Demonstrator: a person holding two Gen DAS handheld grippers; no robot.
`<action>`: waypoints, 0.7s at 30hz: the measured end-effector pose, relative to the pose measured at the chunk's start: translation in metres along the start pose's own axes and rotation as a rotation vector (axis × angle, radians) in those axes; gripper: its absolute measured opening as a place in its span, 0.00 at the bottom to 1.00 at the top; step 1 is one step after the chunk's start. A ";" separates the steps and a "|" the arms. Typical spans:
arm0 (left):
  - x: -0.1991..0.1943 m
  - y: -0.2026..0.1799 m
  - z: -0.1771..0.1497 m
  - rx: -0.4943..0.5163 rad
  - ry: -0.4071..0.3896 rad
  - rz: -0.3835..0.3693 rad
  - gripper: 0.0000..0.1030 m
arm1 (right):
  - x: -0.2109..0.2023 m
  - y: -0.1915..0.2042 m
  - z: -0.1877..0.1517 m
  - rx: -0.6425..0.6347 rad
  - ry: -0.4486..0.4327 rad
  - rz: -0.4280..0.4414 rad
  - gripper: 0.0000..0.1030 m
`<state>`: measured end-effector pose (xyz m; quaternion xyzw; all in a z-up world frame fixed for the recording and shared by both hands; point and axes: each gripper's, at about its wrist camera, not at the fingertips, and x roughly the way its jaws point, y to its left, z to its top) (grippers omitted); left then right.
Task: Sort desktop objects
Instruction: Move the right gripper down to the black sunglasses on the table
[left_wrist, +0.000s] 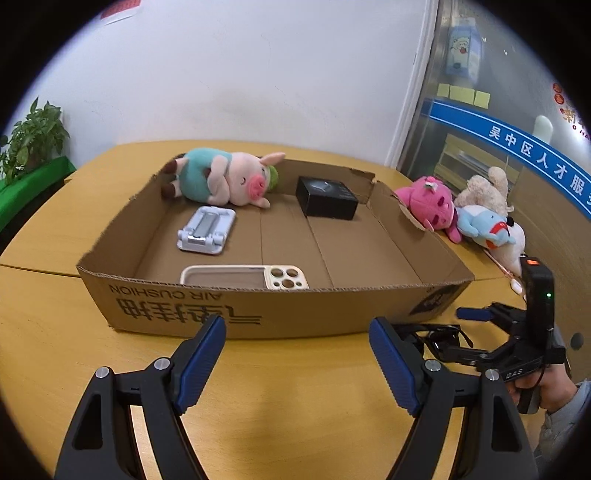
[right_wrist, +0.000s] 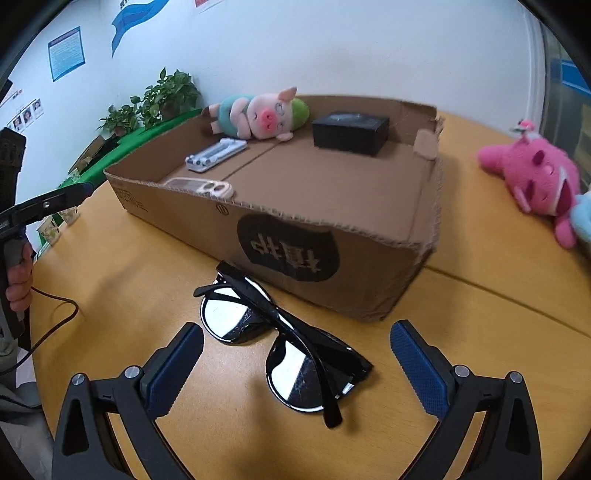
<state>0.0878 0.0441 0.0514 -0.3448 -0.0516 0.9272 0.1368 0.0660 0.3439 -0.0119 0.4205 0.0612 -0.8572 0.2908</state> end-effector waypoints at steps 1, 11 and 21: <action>0.001 0.000 -0.001 0.000 0.005 -0.002 0.78 | 0.003 0.002 -0.002 0.017 0.011 0.014 0.97; 0.026 -0.002 -0.010 -0.051 0.129 -0.144 0.78 | -0.019 0.064 -0.021 0.058 -0.042 0.108 0.92; 0.075 -0.037 -0.024 -0.142 0.307 -0.424 0.56 | 0.012 0.082 -0.029 0.100 0.076 -0.047 0.38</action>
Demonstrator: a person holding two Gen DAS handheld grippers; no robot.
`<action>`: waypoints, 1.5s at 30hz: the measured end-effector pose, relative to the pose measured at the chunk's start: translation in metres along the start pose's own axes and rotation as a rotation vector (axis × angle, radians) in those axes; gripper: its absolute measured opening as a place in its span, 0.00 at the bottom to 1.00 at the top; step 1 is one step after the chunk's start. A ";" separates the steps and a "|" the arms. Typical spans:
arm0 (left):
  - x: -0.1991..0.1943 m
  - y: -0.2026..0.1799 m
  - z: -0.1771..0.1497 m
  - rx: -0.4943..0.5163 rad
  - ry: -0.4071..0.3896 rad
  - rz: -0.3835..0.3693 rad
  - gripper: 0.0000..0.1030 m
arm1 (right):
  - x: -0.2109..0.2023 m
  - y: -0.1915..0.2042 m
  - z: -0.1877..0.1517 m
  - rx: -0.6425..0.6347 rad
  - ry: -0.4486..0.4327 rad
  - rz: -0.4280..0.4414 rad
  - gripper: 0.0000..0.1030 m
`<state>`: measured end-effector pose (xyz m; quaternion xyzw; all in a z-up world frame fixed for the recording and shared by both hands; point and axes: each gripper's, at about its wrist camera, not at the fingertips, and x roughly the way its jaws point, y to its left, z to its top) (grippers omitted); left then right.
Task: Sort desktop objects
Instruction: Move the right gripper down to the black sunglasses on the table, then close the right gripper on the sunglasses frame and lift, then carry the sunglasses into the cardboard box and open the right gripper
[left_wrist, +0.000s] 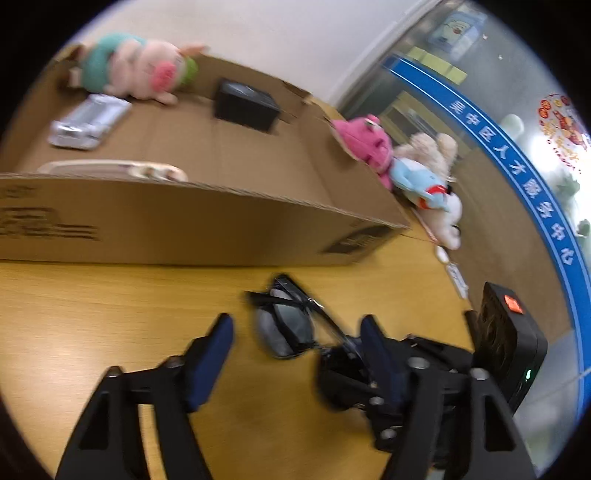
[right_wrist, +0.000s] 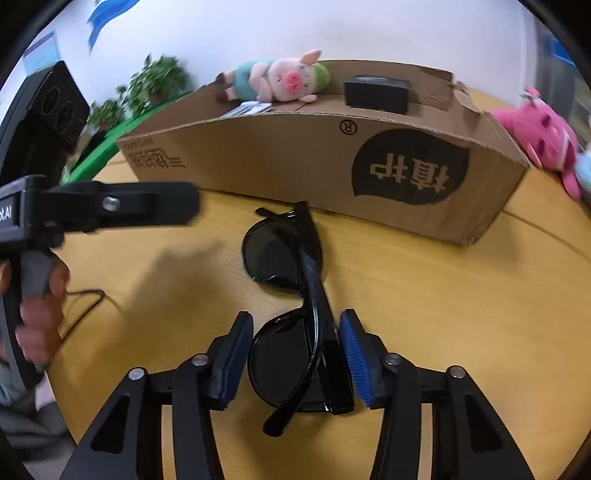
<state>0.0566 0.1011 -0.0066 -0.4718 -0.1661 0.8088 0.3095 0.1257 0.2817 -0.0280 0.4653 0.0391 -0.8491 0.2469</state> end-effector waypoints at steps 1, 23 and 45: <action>0.007 -0.003 -0.001 -0.003 0.019 -0.030 0.54 | -0.001 0.002 -0.002 0.006 -0.009 -0.012 0.37; -0.021 -0.043 0.009 0.096 -0.053 -0.056 0.07 | -0.036 0.031 0.006 0.093 -0.188 0.046 0.11; 0.020 -0.005 0.226 0.037 0.021 -0.015 0.07 | -0.016 -0.043 0.230 0.091 -0.179 0.221 0.11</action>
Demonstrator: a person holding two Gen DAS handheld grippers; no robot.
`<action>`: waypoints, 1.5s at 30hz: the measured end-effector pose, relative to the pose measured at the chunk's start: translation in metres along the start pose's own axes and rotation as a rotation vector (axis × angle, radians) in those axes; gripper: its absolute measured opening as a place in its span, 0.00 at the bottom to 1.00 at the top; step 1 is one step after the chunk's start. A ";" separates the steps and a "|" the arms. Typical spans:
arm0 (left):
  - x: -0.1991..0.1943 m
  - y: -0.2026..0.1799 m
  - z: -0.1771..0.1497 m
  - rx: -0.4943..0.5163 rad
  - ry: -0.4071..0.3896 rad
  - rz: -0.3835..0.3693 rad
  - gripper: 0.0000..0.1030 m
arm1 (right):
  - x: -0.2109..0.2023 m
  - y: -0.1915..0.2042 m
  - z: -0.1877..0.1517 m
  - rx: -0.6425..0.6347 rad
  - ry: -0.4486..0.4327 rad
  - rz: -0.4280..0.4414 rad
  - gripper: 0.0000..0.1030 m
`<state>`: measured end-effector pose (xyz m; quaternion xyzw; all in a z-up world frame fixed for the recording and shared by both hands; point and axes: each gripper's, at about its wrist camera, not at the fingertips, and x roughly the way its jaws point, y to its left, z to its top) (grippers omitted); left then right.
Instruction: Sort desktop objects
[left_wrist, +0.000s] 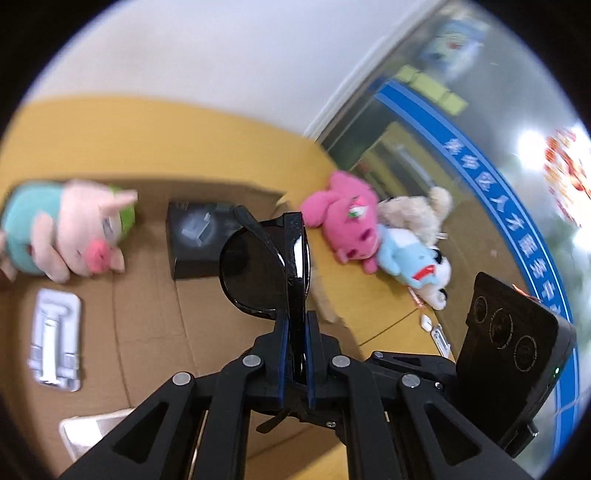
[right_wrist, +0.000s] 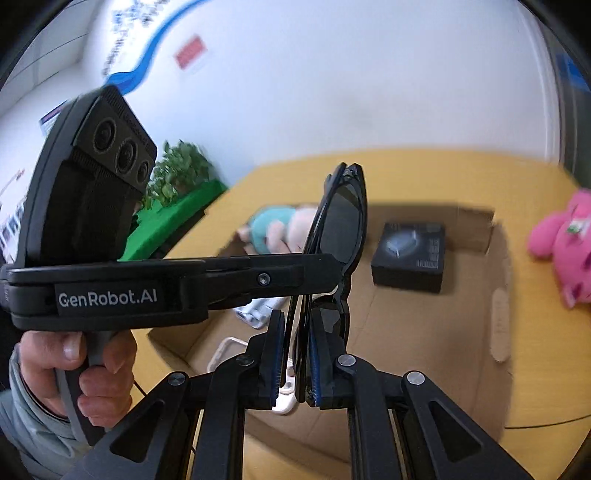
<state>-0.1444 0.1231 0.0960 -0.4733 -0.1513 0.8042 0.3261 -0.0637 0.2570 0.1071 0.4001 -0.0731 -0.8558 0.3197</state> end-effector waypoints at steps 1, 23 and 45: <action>0.010 0.008 0.001 -0.029 0.022 0.000 0.07 | 0.010 -0.011 0.002 0.025 0.029 0.011 0.11; 0.096 0.046 -0.028 -0.184 0.256 0.052 0.24 | 0.096 -0.086 -0.038 0.284 0.377 -0.083 0.58; -0.148 0.018 -0.164 0.171 -0.524 0.683 0.82 | 0.005 0.086 -0.099 -0.021 -0.284 -0.493 1.00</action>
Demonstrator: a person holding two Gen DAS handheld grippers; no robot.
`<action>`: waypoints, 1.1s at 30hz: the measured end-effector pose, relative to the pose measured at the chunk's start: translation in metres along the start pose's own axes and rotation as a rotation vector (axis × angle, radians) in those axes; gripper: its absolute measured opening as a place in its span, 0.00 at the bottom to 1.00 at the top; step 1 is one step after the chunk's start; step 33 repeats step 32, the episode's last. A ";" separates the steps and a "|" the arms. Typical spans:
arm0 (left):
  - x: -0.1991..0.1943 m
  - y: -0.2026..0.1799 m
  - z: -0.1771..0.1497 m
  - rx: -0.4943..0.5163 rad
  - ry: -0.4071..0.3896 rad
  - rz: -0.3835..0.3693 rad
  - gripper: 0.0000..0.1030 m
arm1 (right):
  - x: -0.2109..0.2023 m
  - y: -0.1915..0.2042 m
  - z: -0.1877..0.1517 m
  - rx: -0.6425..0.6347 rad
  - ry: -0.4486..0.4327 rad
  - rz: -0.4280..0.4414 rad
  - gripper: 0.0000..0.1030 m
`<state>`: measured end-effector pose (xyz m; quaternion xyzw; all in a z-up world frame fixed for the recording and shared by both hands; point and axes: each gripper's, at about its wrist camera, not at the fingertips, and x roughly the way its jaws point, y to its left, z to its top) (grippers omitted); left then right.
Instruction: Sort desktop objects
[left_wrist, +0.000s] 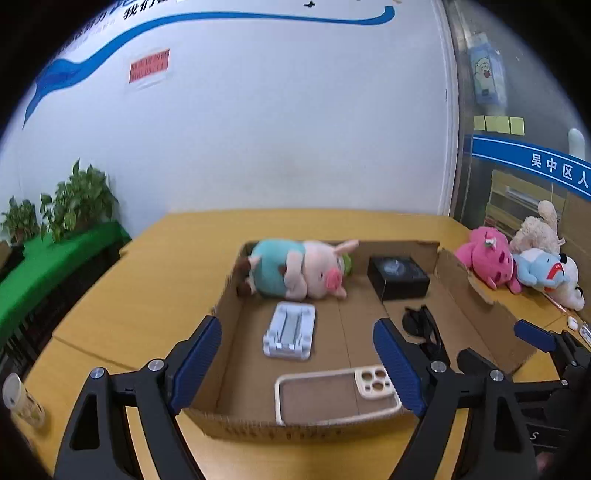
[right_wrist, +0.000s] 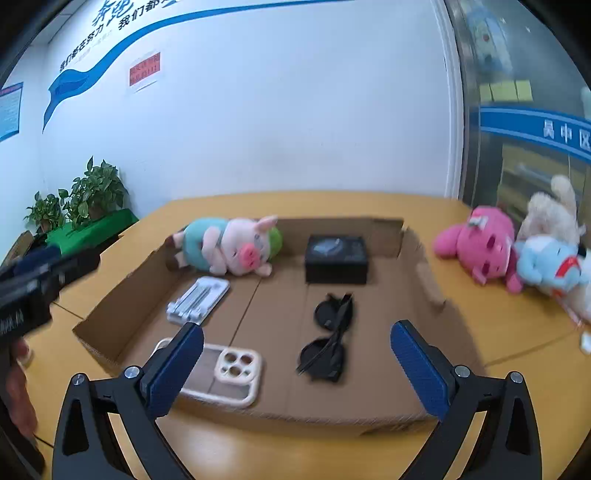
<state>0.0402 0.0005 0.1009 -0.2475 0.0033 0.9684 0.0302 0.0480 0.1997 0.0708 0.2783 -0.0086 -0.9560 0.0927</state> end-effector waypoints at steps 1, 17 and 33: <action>0.000 0.001 -0.005 -0.005 0.001 0.004 0.82 | -0.001 0.000 -0.004 0.002 0.014 0.001 1.00; 0.020 0.008 -0.030 -0.046 0.104 -0.040 0.82 | 0.000 -0.006 -0.024 0.013 0.068 -0.049 1.00; 0.035 0.010 -0.041 -0.086 0.191 -0.116 0.86 | 0.005 -0.004 -0.026 0.003 0.075 -0.046 1.00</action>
